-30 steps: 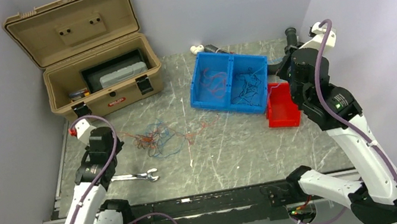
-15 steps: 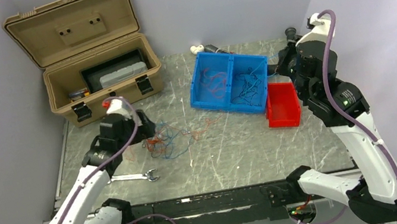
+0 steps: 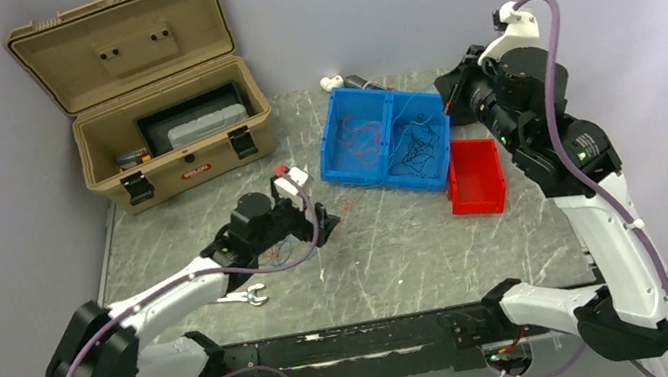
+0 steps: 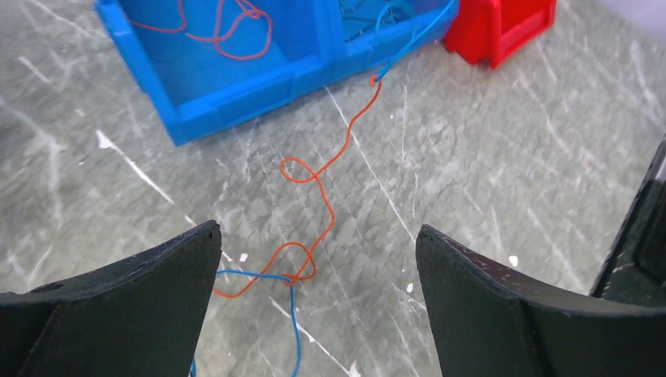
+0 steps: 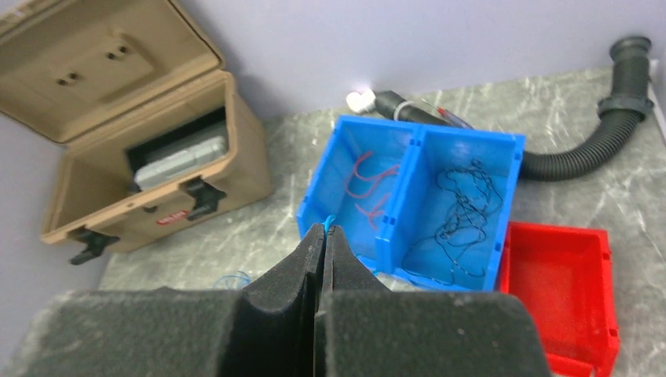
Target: Untangle the cables
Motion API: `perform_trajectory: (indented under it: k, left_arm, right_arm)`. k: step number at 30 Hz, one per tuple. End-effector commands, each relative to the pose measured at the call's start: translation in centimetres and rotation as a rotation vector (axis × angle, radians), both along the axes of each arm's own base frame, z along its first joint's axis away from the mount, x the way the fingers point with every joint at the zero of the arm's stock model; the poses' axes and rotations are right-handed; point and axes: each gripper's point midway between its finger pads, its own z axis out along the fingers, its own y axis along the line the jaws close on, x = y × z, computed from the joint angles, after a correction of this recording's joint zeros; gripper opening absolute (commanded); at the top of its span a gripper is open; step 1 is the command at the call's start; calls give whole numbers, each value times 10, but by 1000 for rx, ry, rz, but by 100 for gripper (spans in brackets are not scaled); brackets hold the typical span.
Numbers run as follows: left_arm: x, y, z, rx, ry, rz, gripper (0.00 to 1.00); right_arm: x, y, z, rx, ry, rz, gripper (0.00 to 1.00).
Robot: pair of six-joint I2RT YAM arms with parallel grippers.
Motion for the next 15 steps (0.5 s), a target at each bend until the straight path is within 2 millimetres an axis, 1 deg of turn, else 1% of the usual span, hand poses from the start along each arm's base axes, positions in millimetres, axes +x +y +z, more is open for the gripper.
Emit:
perform_trajectory:
  k: [1,5,6,9,10,11,12,13,15]
  left_arm:
    - [13,-39,32,-50,-224,-132,95]
    - [19,-65,29,-82,-259,-200,93]
    - [19,-73,24,-80,-251,-221,93]
    - [20,-93,21,-91,-248,-275,88]
    - [21,-98,19,-92,-242,-287,84]
    - [21,-103,17,-97,-232,-299,76]
    - [21,-106,16,-107,-225,-307,63]
    - [22,-107,14,-113,-213,-302,48]
    - [23,-107,7,-109,-193,-289,26]
  right_arm:
    - [-12,7,39,62,-83,65,0]
    - [-17,9,58,90,-121,84,0]
    - [-17,10,61,95,-126,88,0]
    - [-20,8,71,106,-148,86,0]
    - [-19,7,73,107,-152,79,0]
    - [-20,5,75,109,-157,74,0]
    - [-20,3,76,110,-161,64,0]
    - [-20,1,77,110,-163,51,0]
    - [-21,-9,78,115,-169,2,0]
